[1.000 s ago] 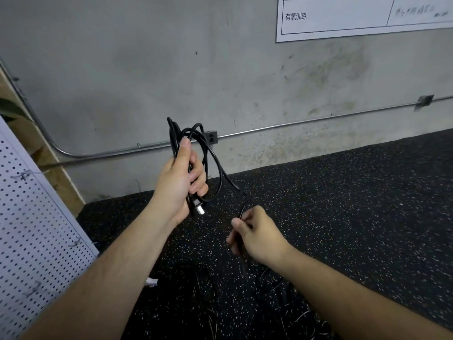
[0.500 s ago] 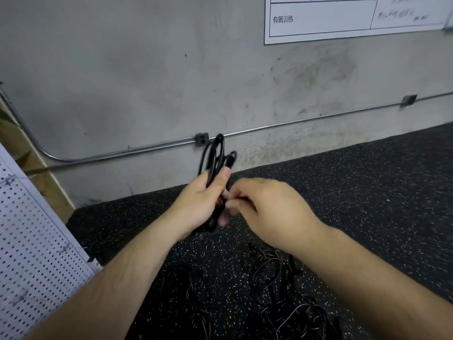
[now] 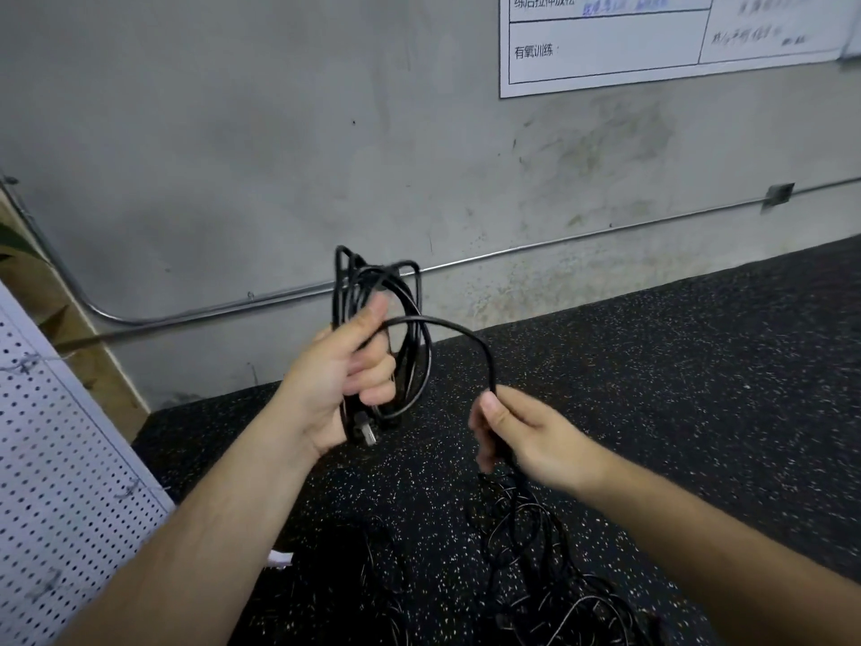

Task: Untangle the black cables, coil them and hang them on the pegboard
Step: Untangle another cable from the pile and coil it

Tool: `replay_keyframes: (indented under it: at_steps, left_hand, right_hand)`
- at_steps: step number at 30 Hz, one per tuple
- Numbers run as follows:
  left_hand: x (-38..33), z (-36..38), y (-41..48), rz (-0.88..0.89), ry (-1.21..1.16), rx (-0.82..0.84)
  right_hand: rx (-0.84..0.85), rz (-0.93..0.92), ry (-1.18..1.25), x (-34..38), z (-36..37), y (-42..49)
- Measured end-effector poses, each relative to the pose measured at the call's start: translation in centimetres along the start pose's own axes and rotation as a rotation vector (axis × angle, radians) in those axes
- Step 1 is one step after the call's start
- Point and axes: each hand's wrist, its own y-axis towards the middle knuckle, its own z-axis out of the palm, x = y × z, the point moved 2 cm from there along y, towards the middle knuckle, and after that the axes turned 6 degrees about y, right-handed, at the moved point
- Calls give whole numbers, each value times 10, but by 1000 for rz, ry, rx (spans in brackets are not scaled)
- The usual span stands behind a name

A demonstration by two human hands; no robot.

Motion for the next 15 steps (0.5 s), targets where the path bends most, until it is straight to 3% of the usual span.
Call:
replay_keyframes:
  at_steps: [4,9,15]
  left_hand:
    - [-19,-14,2,78,-17,-143]
    - [9,-5,-2,-103,-6,24]
    - [23,25,-11,-180,-2,30]
  right_hand:
    - [-136,-41,142,-3,10,5]
    - [-294,-201,68,31,21,11]
    - [-430,-132,-162,42,38,12]
